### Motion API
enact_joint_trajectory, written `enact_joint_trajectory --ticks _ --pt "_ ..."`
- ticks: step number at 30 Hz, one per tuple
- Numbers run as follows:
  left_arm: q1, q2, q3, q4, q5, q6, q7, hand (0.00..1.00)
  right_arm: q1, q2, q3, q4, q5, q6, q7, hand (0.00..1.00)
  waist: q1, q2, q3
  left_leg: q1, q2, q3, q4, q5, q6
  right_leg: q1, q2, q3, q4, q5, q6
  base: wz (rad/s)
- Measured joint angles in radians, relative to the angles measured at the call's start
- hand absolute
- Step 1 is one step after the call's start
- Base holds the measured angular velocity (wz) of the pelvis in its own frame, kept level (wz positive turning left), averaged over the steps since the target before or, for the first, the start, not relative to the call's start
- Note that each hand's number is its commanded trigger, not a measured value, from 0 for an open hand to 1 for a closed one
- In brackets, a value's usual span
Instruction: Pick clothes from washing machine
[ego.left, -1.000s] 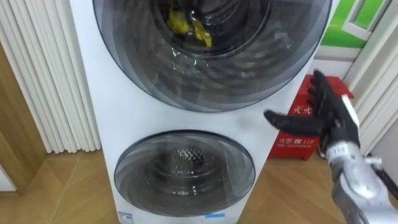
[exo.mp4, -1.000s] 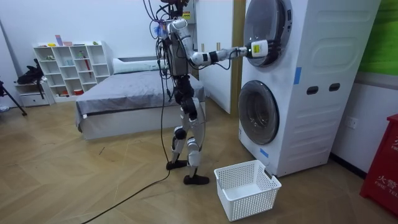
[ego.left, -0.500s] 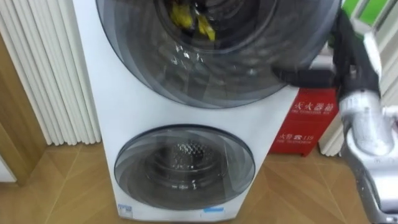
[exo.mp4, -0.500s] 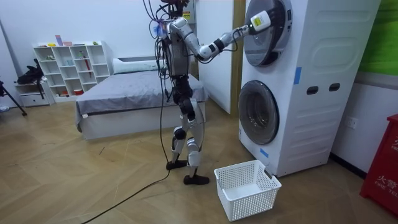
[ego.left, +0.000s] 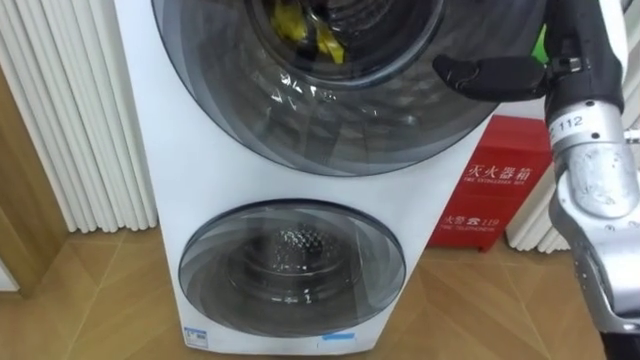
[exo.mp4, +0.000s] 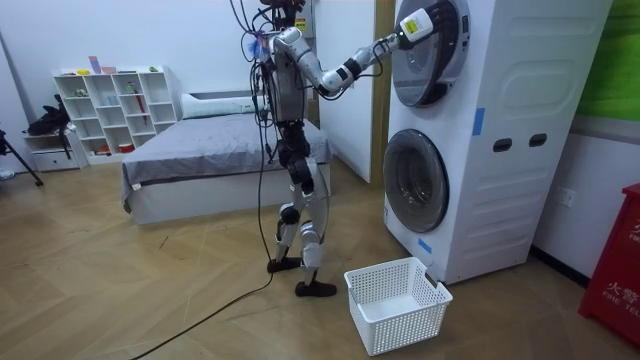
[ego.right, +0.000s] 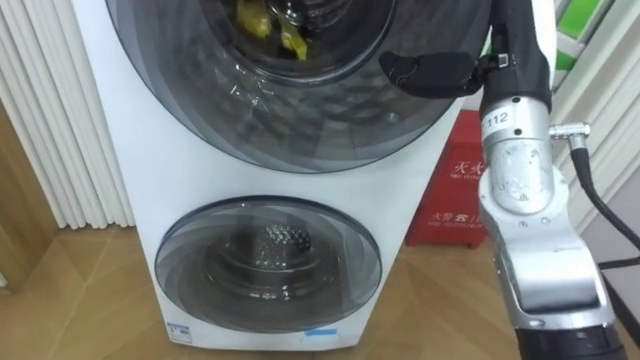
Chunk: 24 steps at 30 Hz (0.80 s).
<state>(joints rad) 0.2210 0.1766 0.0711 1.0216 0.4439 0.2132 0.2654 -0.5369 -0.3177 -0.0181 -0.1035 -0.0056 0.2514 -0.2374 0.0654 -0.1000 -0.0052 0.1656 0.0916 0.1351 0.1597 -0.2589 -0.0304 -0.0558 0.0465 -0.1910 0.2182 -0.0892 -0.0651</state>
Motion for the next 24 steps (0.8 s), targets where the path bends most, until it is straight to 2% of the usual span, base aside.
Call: enact_joint_trajectory --ticks 4,9,14,16,18,20,24 --pt "-0.01 0.0 0.001 -0.002 0.0 0.0 0.0 0.0 0.005 0.0 0.008 -0.022 0.018 0.0 0.009 0.0 -0.001 0.011 -0.0045 0.009 0.002 0.0 -0.001 0.0 0.0 0.007 0.003 0.003 0.0 0.002 -0.002 -0.04" --pt "-0.005 0.002 -0.019 -0.023 0.001 -0.002 0.005 0.0 0.038 -0.001 0.014 -0.052 0.078 -0.003 0.011 0.0 -0.006 0.012 -0.0045 0.021 0.003 0.0 -0.007 0.0 0.0 0.02 0.002 0.0 -0.005 0.002 -0.002 0.02" --pt "0.006 0.006 -0.04 -0.022 0.0 -0.005 0.024 0.0 0.092 -0.002 0.012 -0.081 0.126 -0.052 0.027 0.0 -0.008 0.01 -0.0051 0.021 0.0 0.0 -0.007 0.0 0.0 0.019 -0.002 -0.003 -0.005 0.005 -0.003 -0.01" --pt "0.015 0.006 -0.039 -0.021 0.0 -0.011 0.033 0.0 0.11 -0.002 -0.003 -0.1 0.148 -0.054 0.046 0.0 -0.007 0.01 -0.0052 0.02 0.0 -0.001 -0.008 0.0 -0.001 0.019 -0.001 -0.003 -0.008 0.005 -0.004 0.0" --pt "0.025 0.007 -0.039 -0.017 -0.002 -0.016 0.038 0.0 0.132 -0.001 -0.007 -0.106 0.185 -0.084 0.06 0.0 -0.007 0.01 -0.005 0.02 0.001 0.0 -0.009 0.001 -0.002 0.023 0.001 -0.003 -0.014 0.009 -0.005 0.0" --pt "0.036 0.007 -0.039 -0.014 -0.018 -0.021 0.038 0.0 0.162 -0.001 -0.012 -0.106 0.265 -0.129 0.079 0.0 -0.008 0.01 -0.0046 0.028 0.003 0.0 -0.008 0.002 -0.004 0.032 0.004 -0.002 -0.016 0.012 -0.008 -0.02" --pt "0.048 0.006 -0.04 -0.013 -0.022 -0.023 0.038 0.0 0.21 -0.001 -0.017 -0.11 0.395 -0.168 0.107 0.0 -0.008 0.016 -0.0006 0.038 0.006 0.0 -0.01 0.002 -0.006 0.041 0.008 0.0 -0.017 0.012 -0.009 -0.02"
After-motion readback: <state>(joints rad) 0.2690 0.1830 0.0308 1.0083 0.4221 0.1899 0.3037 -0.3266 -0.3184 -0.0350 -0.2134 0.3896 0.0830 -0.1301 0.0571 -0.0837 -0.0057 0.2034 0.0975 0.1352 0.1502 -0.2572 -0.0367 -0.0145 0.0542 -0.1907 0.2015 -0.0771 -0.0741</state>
